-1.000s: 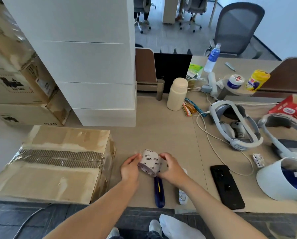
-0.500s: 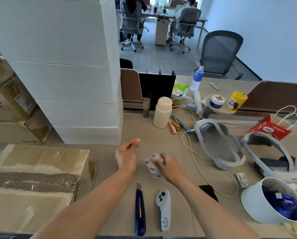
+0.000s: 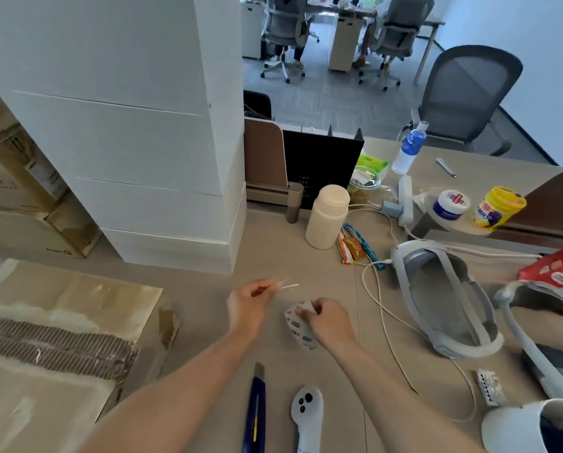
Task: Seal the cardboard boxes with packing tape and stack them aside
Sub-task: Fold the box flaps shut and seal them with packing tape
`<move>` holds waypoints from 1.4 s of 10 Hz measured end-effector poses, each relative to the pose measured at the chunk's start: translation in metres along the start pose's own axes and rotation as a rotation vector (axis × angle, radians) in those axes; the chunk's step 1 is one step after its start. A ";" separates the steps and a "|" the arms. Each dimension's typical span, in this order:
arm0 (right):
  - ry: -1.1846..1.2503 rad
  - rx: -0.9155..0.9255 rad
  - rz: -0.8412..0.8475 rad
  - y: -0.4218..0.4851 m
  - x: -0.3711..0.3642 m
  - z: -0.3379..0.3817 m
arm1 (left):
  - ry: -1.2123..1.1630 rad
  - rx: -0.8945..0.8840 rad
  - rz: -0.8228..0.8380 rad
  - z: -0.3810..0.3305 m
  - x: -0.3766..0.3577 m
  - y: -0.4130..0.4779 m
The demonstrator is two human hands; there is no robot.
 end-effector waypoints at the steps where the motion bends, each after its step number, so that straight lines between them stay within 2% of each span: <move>1: -0.028 -0.121 -0.070 0.013 -0.005 -0.011 | 0.093 -0.028 0.057 0.026 -0.014 -0.011; 2: -0.035 -0.208 -0.133 0.023 -0.008 -0.016 | 0.094 -0.042 0.136 0.052 -0.025 -0.017; 3: -0.041 -0.265 -0.165 0.033 -0.013 -0.011 | 0.081 -0.082 0.103 0.063 -0.025 -0.009; 5: -0.177 -0.100 0.023 0.031 -0.039 0.008 | -0.080 -0.015 -0.127 0.066 0.009 0.013; 6: -0.401 0.042 -0.081 0.024 -0.038 0.015 | -0.103 0.031 -0.153 0.072 0.021 0.013; 7: -0.507 0.071 -0.154 0.020 -0.036 0.012 | -0.010 -0.024 -0.111 0.074 0.018 0.010; 8: -0.402 -0.069 -0.136 0.026 -0.045 -0.004 | 0.219 -0.224 -0.026 0.068 0.004 0.005; 9: -0.255 -0.205 -0.091 0.036 -0.055 -0.012 | 0.414 -0.342 0.012 0.073 -0.007 -0.001; 10: -0.015 -0.401 -0.049 0.040 -0.065 -0.022 | 0.675 -0.256 0.046 0.090 -0.014 -0.012; 11: 0.207 -0.484 -0.053 0.047 -0.073 -0.031 | 0.836 -0.198 0.117 0.103 -0.017 -0.026; 13: 0.291 -0.408 -0.020 0.051 -0.066 -0.006 | 1.127 -0.330 0.277 0.120 -0.031 -0.041; 14: 0.182 -0.408 -0.046 0.060 -0.064 -0.009 | 1.196 -0.401 0.427 0.127 -0.038 -0.050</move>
Point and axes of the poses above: each hand's wrist, its own y-axis towards the middle knuckle, its own x-axis out of the back of the hand, z = x × y, the point moved 8 cm from there along y, towards the middle knuckle, and after that the axes turned 4 degrees about x, right-handed, at the moved point
